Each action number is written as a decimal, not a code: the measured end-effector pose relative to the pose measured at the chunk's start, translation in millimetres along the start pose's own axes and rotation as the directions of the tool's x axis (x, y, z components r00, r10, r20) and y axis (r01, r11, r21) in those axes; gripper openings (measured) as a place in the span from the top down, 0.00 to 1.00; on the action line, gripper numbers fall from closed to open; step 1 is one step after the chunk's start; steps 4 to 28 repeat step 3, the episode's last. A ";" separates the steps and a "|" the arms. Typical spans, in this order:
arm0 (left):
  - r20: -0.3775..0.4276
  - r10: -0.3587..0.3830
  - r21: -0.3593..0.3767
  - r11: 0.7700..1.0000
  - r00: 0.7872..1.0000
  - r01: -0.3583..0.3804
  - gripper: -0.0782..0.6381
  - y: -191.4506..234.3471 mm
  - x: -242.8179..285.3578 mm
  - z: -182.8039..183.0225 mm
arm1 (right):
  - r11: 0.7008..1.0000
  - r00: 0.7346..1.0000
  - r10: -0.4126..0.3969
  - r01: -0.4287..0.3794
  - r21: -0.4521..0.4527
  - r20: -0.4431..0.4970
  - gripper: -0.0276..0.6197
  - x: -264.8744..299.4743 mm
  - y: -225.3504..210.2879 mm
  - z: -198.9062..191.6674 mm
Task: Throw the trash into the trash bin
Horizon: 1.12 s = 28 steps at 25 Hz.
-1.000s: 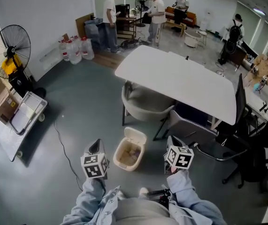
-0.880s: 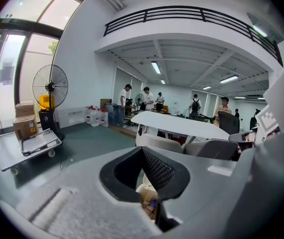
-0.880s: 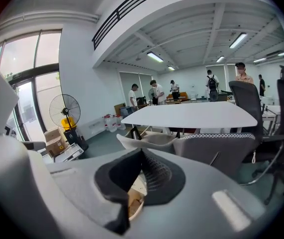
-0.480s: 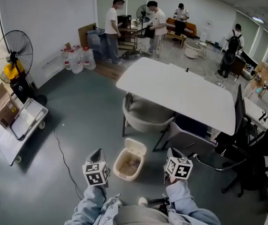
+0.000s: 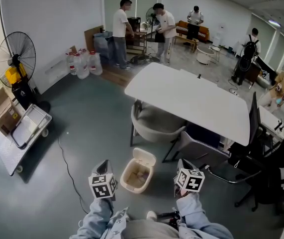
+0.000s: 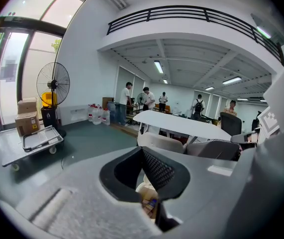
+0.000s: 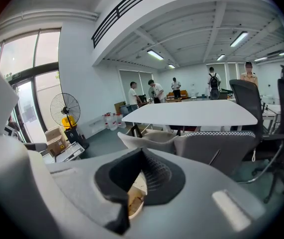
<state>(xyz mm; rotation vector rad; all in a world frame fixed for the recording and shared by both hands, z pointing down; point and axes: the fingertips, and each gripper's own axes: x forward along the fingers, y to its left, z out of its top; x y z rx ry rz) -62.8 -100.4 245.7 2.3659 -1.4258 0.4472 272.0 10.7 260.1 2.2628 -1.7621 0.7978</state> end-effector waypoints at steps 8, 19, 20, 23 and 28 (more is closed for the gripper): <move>-0.011 -0.001 -0.003 1.000 1.000 0.001 0.88 1.1 -2.6 -4.5 | 1.000 1.000 -0.014 0.014 0.002 -0.007 0.95 -3.7 -1.9 -3.5; -0.011 -0.001 -0.003 1.000 1.000 0.001 0.88 1.1 -2.6 -4.5 | 1.000 1.000 -0.014 0.014 0.002 -0.007 0.95 -3.7 -1.9 -3.5; -0.011 -0.001 -0.003 1.000 1.000 0.001 0.88 1.1 -2.6 -4.5 | 1.000 1.000 -0.014 0.014 0.002 -0.007 0.95 -3.7 -1.9 -3.5; -0.011 -0.001 -0.003 1.000 1.000 0.001 0.88 1.1 -2.6 -4.5 | 1.000 1.000 -0.014 0.014 0.002 -0.007 0.95 -3.7 -1.9 -3.5; -0.011 -0.001 -0.003 1.000 1.000 0.001 0.88 1.1 -2.6 -4.5 | 1.000 1.000 -0.014 0.014 0.002 -0.007 0.95 -3.7 -1.9 -3.5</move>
